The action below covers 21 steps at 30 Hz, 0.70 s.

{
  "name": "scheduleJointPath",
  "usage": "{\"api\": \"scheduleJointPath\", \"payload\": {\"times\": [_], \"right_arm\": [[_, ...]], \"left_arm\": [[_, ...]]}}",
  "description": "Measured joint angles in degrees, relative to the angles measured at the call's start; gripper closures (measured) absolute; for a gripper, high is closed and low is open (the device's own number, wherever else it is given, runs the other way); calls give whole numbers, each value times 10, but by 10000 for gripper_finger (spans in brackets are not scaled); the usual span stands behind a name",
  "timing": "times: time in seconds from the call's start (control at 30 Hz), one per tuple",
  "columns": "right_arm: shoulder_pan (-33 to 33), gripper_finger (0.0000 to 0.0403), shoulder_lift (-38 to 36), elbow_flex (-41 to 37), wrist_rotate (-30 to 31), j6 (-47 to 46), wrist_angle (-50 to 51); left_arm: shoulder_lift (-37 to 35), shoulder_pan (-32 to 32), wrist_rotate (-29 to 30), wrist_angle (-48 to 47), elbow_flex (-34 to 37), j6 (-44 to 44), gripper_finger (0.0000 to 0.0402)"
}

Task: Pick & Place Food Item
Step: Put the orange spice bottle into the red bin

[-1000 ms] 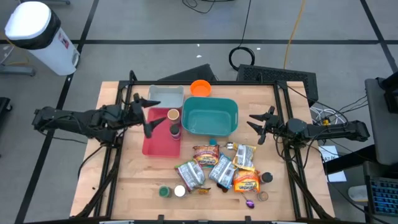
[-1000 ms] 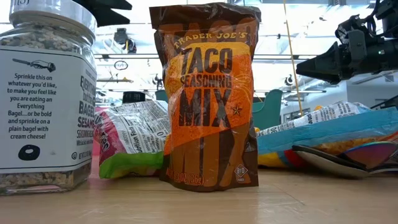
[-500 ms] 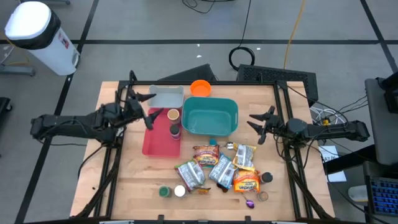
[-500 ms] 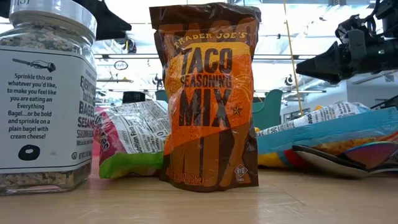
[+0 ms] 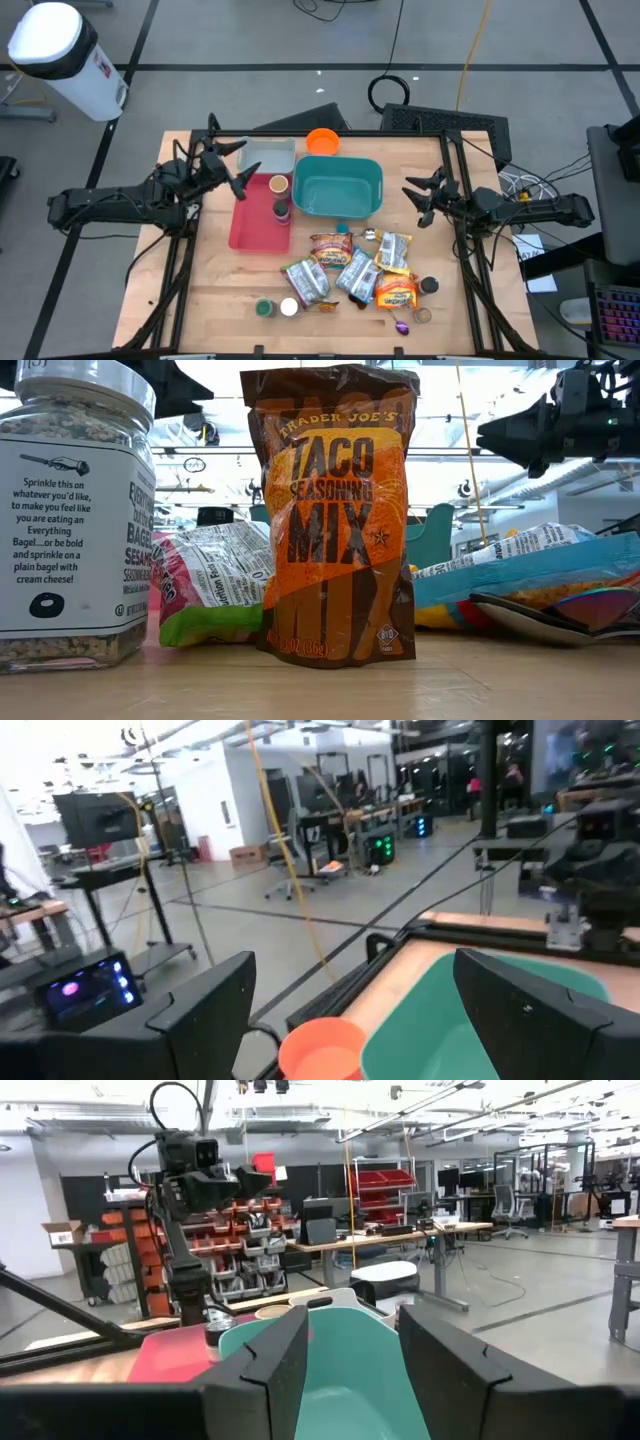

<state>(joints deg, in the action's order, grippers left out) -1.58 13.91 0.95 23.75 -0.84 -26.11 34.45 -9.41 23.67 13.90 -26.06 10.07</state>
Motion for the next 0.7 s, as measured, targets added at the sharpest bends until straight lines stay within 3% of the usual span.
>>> {"api": "scheduleJointPath", "payload": {"times": [0.3, 0.6, 0.7], "right_arm": [[0, 252, 0, 0, 1, -17, -47], [0, 252, 0, 0, 0, -36, -102], [0, 252, 1, 0, -35, -39, -97]], "left_arm": [[0, 0, -85, 40, 0, 22, 61], [4, 0, -87, 7, 0, -3, 55], [7, 0, -87, 4, 0, -15, 58]]}}
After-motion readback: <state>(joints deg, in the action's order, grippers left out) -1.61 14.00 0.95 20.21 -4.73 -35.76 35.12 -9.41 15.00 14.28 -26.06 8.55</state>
